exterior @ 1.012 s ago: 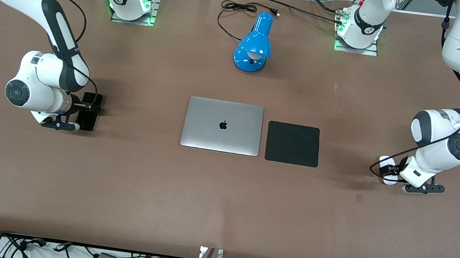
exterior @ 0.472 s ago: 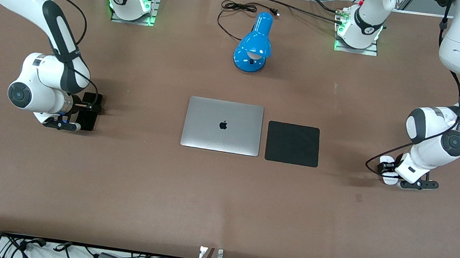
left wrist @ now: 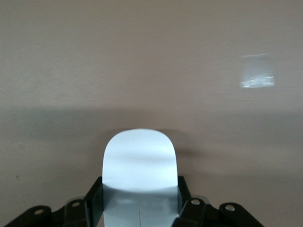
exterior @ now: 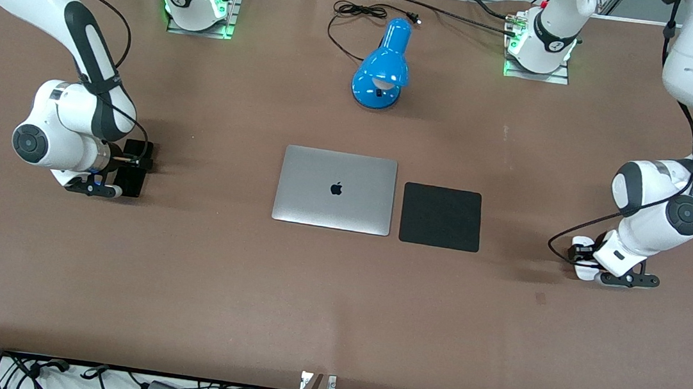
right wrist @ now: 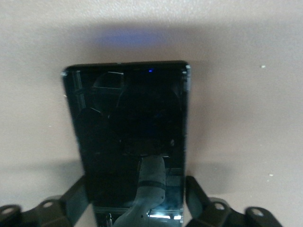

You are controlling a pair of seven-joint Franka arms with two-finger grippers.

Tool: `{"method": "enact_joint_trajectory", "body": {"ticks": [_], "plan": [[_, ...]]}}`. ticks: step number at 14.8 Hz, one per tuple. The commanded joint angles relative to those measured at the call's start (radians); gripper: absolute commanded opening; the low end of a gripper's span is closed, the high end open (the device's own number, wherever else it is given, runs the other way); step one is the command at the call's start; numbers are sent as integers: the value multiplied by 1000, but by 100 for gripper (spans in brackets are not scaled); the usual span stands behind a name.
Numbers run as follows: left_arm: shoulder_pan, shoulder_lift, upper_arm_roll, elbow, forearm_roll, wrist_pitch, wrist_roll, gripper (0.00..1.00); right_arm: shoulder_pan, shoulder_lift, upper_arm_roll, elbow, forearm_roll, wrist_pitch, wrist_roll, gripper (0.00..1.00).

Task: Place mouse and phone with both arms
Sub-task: 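Lower and close the right gripper on the phone while the left grasps the mouse, then carry the phone toward the laptop while the left gripper carries the mouse onto the pad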

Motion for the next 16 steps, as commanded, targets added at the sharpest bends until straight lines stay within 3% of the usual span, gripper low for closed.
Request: {"method": "enact_joint_trajectory", "body": {"ticks": [1, 3, 5, 9, 11, 16], "plan": [[-2, -74, -85, 43, -7, -152, 19, 42, -4, 17, 5, -3, -12, 17, 16, 40], [-5, -85, -154, 86, -7, -247, -5, 42, 1, -5, 5, -1, -12, -2, 16, 33], [-61, -77, -194, 91, -5, -263, -144, 46, 10, -46, 14, 3, -12, -61, 10, 29], [-235, -31, -192, 93, 4, -217, -403, 45, 102, -83, 16, 133, 4, -250, 16, 29], [-308, -3, -191, 90, 27, -197, -488, 43, 186, -83, 16, 174, 31, -269, 27, 29], [-330, 20, -191, 65, 85, -153, -550, 43, 359, -66, 16, 174, 44, -246, 274, 29]]}}
